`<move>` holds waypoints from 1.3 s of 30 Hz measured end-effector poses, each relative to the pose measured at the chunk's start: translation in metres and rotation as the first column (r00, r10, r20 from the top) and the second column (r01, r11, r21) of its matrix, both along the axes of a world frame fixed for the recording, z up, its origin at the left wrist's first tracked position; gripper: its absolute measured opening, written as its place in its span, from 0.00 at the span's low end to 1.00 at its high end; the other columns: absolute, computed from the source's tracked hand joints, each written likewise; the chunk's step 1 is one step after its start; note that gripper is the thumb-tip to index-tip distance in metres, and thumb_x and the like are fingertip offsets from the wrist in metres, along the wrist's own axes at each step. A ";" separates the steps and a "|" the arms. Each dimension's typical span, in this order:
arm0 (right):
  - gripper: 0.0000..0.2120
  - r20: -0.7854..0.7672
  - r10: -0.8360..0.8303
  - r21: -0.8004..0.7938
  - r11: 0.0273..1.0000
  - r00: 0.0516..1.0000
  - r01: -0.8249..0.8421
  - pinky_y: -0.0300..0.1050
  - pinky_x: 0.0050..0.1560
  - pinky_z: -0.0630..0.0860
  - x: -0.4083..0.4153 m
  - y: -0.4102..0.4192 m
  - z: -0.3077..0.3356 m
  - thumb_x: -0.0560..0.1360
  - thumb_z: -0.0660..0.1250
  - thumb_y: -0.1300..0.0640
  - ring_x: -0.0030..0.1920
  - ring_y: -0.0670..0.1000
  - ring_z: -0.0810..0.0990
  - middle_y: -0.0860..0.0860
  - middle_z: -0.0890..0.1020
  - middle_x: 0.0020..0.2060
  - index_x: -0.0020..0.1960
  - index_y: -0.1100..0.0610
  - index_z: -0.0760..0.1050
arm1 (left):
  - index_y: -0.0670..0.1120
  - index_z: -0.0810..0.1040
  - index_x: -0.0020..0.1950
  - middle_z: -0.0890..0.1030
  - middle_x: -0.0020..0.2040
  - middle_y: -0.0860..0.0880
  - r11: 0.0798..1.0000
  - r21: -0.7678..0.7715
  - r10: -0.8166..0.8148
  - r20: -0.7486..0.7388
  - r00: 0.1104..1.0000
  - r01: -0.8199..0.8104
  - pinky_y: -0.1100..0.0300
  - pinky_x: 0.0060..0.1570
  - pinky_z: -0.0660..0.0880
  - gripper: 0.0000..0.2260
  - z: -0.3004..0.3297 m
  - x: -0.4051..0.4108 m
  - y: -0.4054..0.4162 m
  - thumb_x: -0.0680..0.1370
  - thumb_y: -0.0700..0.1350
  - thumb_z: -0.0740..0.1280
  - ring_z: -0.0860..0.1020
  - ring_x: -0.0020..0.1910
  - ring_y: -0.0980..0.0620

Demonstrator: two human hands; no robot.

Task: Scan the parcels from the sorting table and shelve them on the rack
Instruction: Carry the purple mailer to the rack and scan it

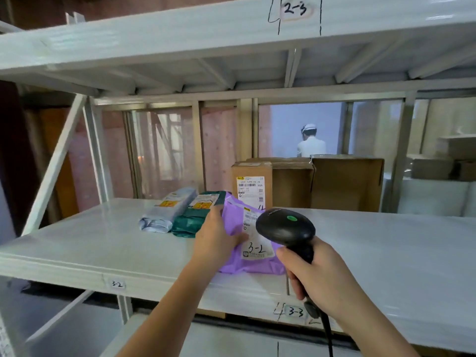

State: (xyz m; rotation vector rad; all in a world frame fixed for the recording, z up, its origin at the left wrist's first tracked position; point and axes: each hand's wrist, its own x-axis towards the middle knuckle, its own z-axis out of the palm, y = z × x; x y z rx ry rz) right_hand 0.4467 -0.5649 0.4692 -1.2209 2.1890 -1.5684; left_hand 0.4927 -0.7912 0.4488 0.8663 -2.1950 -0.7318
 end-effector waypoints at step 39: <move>0.13 0.060 -0.369 0.064 0.929 0.927 0.365 0.37 0.31 0.75 0.064 0.118 -0.023 0.79 0.65 0.52 0.25 0.48 0.75 0.52 0.76 0.22 0.39 0.57 0.71 | 0.60 0.76 0.73 0.77 0.74 0.56 0.809 -0.368 -0.323 0.375 0.869 0.459 0.51 0.70 0.75 0.25 -0.003 -0.001 0.112 0.80 0.69 0.64 0.76 0.71 0.52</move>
